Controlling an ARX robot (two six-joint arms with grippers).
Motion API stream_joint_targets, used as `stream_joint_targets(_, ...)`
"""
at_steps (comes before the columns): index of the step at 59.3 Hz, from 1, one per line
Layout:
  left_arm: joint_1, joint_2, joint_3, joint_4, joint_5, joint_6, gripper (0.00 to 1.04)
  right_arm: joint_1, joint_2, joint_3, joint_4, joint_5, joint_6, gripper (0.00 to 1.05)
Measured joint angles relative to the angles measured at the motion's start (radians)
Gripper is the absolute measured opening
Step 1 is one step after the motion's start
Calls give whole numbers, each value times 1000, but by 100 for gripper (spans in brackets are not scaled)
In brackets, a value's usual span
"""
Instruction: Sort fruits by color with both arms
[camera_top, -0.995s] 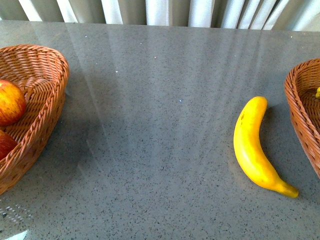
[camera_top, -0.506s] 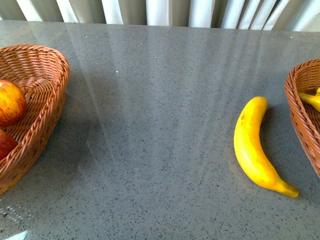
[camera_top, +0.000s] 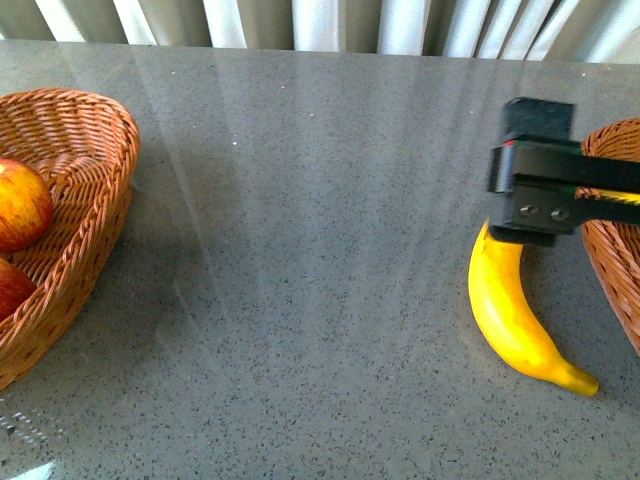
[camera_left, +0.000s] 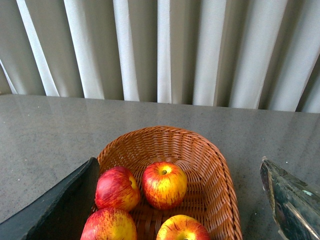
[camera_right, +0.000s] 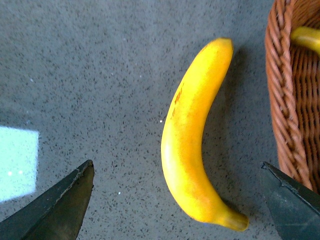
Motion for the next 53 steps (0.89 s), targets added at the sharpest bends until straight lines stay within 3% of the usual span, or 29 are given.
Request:
stream_joint_targets(37, 0, 0, 0, 0, 0, 0, 96, 32, 238, 47, 10, 4, 115, 96)
stream_joint_targets(53, 0, 0, 0, 0, 0, 0, 96, -11, 304, 65, 33, -2, 115, 96)
